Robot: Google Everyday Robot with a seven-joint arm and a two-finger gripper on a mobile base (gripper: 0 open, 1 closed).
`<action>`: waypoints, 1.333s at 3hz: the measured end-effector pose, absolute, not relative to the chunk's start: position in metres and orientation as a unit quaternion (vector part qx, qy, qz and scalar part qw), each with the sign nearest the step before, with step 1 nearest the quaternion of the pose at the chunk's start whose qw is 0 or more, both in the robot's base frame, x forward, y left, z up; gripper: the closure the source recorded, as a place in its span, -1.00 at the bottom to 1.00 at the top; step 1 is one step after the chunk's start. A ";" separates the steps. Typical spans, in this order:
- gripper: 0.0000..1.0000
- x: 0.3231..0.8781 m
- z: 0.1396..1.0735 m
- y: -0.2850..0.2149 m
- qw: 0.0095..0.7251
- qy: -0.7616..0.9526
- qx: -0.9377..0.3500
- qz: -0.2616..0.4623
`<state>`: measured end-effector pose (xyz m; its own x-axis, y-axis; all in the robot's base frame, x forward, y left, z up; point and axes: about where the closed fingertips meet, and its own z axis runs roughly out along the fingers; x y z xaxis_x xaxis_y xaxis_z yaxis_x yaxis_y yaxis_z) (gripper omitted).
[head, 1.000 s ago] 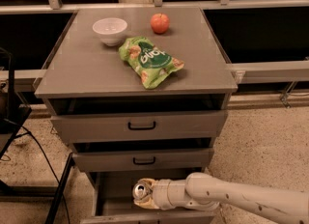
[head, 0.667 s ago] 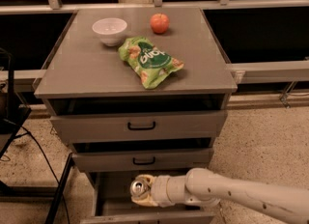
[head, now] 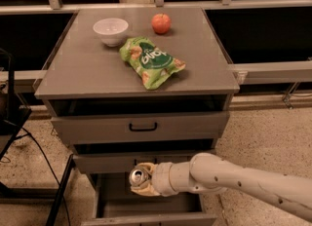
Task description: Pick 7up can from bottom drawer and place on counter
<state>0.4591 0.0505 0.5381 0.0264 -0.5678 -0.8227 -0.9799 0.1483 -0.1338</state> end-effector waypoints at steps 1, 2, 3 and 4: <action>1.00 0.461 0.598 0.049 0.393 0.646 -0.602 0.257; 1.00 0.459 0.678 0.046 0.386 0.652 -0.600 0.257; 1.00 0.459 0.678 0.046 0.386 0.652 -0.600 0.257; 1.00 0.463 0.692 0.047 0.381 0.654 -0.597 0.265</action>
Offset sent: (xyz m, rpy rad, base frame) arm 0.0035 -0.0124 0.2092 -0.0164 0.0283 -0.0342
